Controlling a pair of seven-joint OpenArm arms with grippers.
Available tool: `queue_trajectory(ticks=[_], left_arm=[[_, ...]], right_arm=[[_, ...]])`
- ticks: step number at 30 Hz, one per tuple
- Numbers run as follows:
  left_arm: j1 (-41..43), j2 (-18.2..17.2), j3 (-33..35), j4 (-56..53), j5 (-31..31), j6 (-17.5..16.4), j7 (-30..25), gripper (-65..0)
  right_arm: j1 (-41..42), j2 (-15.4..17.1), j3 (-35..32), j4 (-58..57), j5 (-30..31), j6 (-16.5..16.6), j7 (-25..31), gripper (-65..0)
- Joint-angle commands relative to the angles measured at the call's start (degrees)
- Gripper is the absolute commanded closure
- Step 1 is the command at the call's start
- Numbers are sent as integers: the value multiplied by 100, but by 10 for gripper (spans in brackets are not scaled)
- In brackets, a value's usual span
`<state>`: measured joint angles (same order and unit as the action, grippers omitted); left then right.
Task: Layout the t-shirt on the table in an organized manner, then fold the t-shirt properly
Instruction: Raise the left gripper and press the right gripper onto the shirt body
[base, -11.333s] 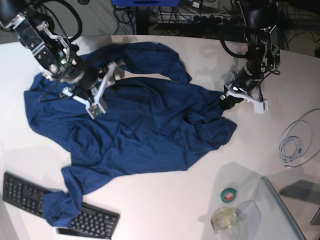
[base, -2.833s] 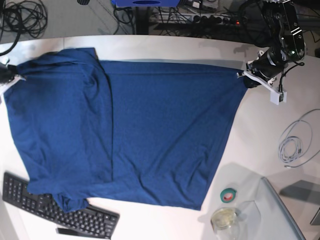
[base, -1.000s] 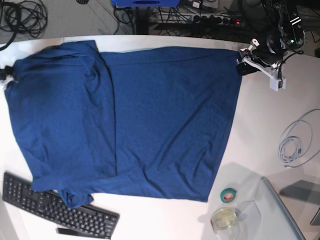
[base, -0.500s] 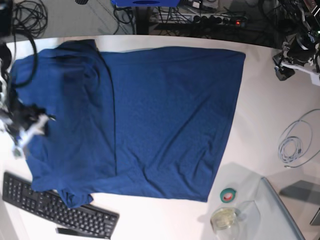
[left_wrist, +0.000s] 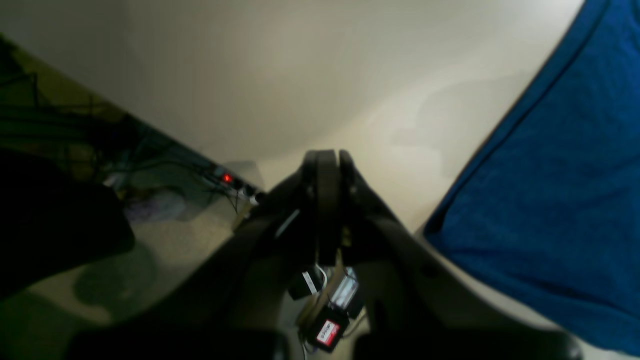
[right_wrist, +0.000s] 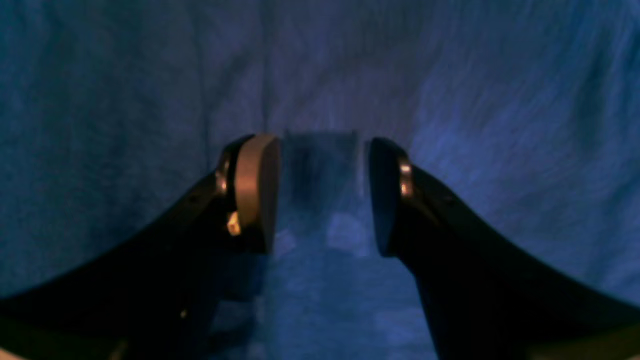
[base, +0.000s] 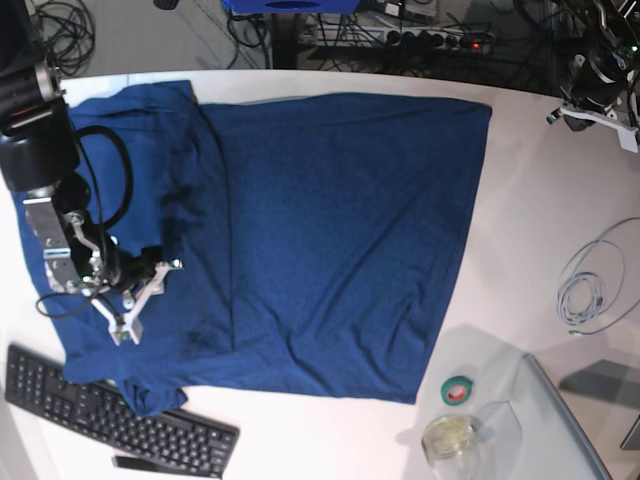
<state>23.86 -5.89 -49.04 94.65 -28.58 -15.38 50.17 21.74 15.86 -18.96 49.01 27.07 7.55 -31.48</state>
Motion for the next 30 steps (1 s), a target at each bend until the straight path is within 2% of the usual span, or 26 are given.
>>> queue_trajectory(ticks=[1, 4, 10, 12, 15, 16, 20, 23, 28, 30], left_arm=[[28, -92, -33, 43, -30, -14, -99, 0], [19, -92, -33, 7, -21, -14, -99, 0], [1, -92, -33, -28, -21, -14, -99, 0], [1, -119, -33, -28, -21, -14, -99, 0], [1, -119, -33, -28, -21, -14, -99, 0], [1, -119, -33, -28, -21, -14, -99, 0], [1, -119, -33, -28, -21, -14, -99, 0], [1, -119, -33, -28, -21, -14, -99, 0], [-8, -119, -33, -28, -21, -14, -99, 0], [-8, -119, -33, -28, -21, -14, -99, 0]], right_arm=[[178, -60, 2, 8, 67, 32, 120, -272], [187, -166, -7, -203, 67, 32, 331, -272], [169, -192, -7, -282, 67, 32, 331, -267], [160, -192, -7, -282, 67, 32, 331, -216], [160, -192, -7, -273, 67, 32, 322, -87], [160, -192, -7, -255, 67, 32, 322, -75], [160, -166, 2, -238, 67, 32, 322, -96], [160, -148, -7, -238, 67, 32, 313, -65], [160, -175, -7, -220, 67, 32, 287, -65], [143, -175, 10, -71, 67, 32, 164, -99]])
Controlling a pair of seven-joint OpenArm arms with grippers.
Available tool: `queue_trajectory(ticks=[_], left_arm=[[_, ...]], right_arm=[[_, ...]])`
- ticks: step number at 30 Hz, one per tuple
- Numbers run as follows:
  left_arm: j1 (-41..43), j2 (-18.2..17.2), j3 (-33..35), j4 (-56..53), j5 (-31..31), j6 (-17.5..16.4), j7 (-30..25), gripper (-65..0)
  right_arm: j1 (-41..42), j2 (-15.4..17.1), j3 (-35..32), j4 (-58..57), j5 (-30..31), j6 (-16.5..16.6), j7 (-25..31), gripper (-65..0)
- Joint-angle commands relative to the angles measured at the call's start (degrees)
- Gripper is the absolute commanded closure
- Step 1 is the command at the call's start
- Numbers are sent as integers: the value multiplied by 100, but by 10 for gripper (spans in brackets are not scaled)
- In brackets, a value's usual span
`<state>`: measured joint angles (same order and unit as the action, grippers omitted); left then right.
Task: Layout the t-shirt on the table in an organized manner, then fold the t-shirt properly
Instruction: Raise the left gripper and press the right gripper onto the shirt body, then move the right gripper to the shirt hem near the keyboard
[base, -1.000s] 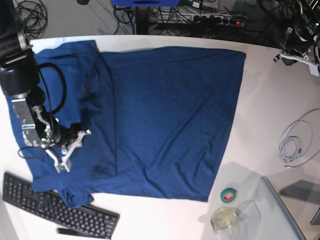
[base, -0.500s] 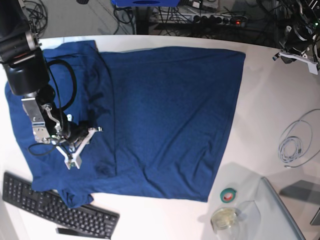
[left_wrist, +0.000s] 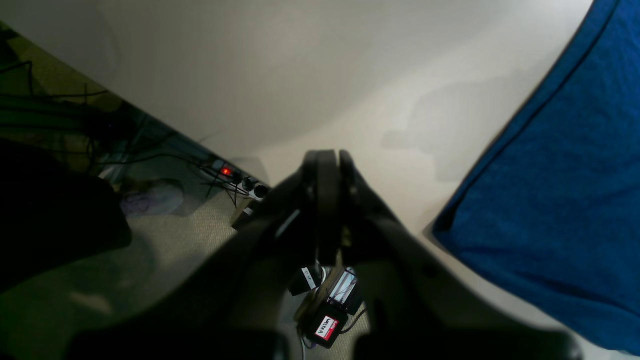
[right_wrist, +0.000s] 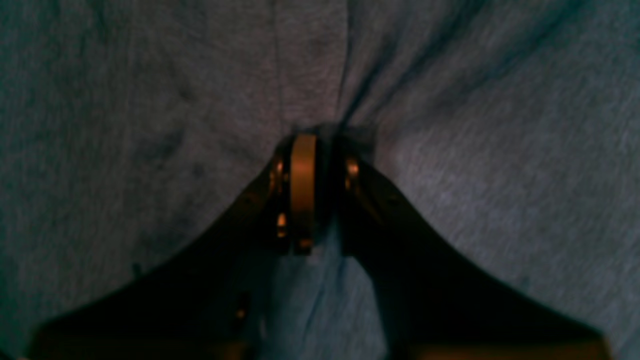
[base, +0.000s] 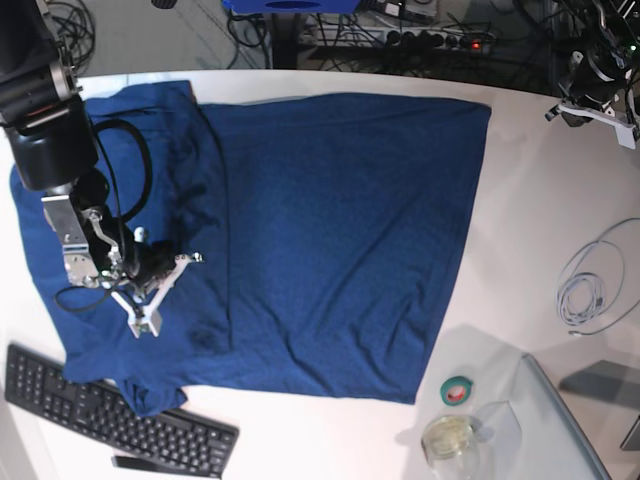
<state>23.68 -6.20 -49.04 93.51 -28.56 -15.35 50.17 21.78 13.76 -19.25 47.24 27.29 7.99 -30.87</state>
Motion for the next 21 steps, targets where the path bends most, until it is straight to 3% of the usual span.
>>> queue_trajectory(ticks=[1, 6, 13, 21], left_arm=[[10, -88, -33, 86, -24, -16, -99, 0], [10, -88, -33, 86, -24, -16, -99, 0], [1, -88, -24, 86, -24, -16, -99, 0], [1, -88, 3, 59, -24, -16, -99, 0]], right_arm=[[77, 35, 39, 247, 45, -12, 76, -132], [-152, 61, 21, 1091, 45, -21, 41, -299], [-160, -70, 12, 1109, 36, -21, 41, -252], [-160, -273, 12, 687, 36, -21, 32, -243]])
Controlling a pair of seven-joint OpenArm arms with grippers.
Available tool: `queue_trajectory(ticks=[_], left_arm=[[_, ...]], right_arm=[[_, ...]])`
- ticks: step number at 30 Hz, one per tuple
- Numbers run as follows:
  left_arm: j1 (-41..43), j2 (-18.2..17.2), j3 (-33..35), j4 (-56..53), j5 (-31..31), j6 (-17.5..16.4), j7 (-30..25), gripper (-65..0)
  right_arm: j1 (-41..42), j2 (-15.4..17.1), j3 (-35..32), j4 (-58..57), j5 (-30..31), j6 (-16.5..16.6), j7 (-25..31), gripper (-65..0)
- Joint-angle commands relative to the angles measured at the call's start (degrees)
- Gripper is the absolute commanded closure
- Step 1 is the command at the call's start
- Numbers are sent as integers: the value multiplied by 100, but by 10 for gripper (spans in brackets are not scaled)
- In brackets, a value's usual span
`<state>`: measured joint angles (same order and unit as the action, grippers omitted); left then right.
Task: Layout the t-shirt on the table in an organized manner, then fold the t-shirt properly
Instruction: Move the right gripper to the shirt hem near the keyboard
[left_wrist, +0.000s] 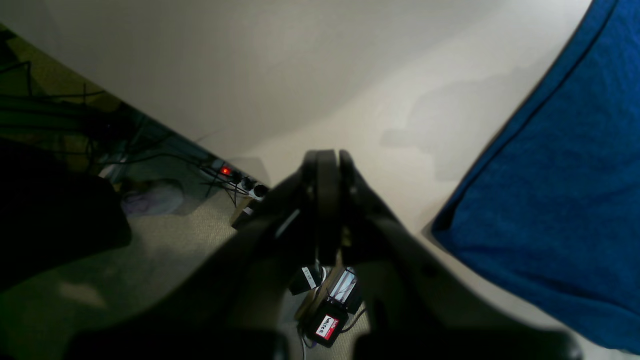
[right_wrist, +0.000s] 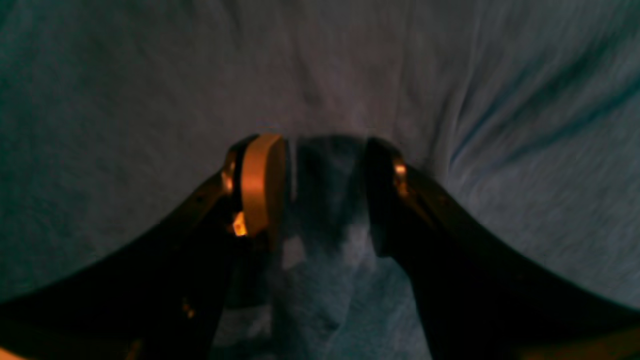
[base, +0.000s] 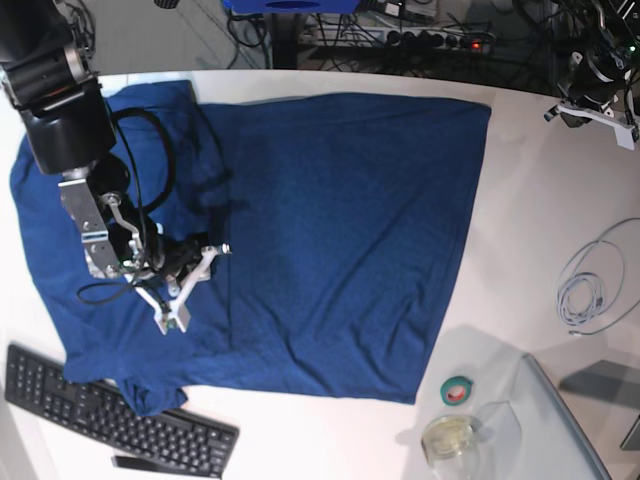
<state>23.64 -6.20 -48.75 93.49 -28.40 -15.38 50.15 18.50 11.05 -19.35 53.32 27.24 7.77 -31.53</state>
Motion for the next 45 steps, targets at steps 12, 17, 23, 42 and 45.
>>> queue_trajectory(ticks=[12, 17, 23, 42, 45], left_arm=[[-3, -97, -52, -281, -39, -14, -96, 0], [-3, -97, -52, -272, -39, -14, -96, 0], [-3, -97, -61, -264, -39, -14, -96, 0], [-109, -211, -52, -255, -39, -14, -96, 0], [-109, -211, -52, -237, -39, -14, -96, 0]], right_arm=[[203, -10, 23, 61, 40, 1, -34, -2], [88, 69, 59, 642, 40, 1, -157, -2], [-219, 394, 313, 2013, 40, 1, -447, -2], [-536, 913, 2177, 4932, 40, 27, -1484, -2], [-527, 913, 2186, 5213, 40, 27, -1546, -2]])
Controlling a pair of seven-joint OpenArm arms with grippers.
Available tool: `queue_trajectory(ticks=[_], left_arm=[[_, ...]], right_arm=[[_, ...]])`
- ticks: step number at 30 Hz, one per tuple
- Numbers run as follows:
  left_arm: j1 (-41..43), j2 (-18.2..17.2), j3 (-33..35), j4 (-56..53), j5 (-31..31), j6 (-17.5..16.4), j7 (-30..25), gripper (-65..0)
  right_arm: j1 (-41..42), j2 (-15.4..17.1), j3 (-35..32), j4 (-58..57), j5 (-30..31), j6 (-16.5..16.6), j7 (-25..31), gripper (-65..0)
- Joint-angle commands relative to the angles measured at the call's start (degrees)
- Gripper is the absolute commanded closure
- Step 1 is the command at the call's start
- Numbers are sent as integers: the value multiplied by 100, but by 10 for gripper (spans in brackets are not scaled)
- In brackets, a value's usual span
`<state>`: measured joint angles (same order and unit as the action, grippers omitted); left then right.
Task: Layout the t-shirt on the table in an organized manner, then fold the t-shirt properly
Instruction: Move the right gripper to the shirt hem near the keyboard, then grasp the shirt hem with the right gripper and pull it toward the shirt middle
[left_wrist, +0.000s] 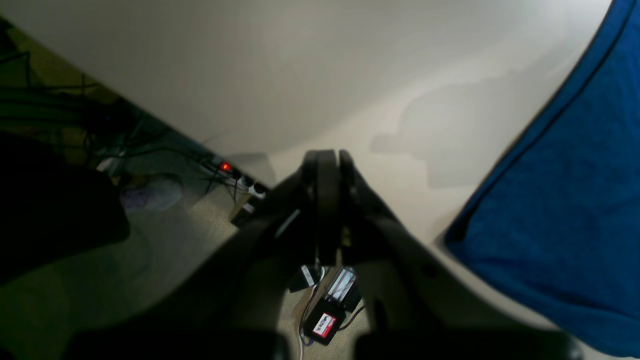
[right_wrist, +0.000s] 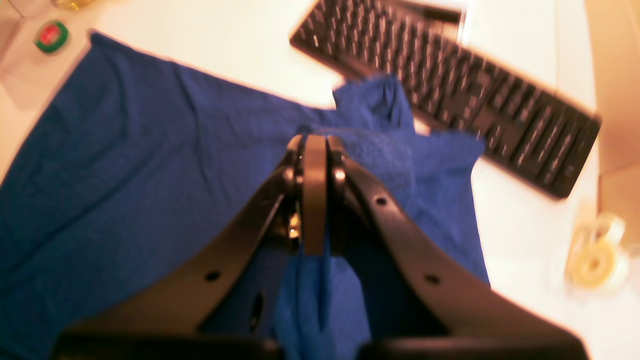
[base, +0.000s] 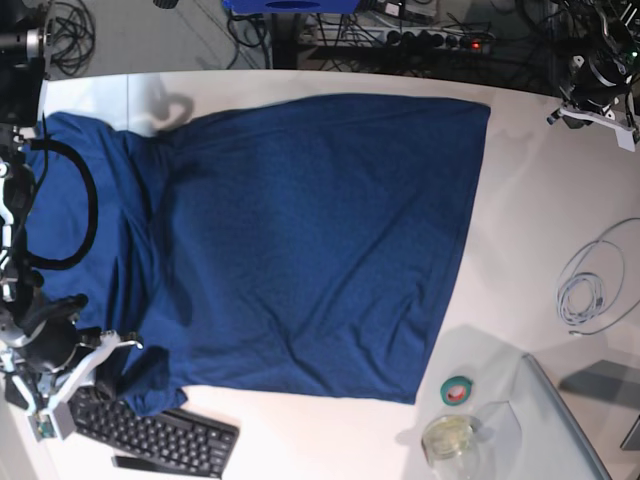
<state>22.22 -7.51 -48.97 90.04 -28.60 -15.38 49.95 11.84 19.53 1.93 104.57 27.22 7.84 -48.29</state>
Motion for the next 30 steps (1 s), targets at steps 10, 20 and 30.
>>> queue_trajectory(ticks=[10, 20, 30], left_arm=[[42, -159, -39, 108, -19, -14, -77, 0], [42, -159, -39, 108, -19, -14, -77, 0], [33, -159, -39, 108, -19, -14, -77, 0]], right_arm=[[438, 65, 83, 325, 60, 30, 183, -2], [904, -67, 31, 70, 78, 38, 192, -2], [1151, -603, 22, -1293, 51, 750, 544, -2]])
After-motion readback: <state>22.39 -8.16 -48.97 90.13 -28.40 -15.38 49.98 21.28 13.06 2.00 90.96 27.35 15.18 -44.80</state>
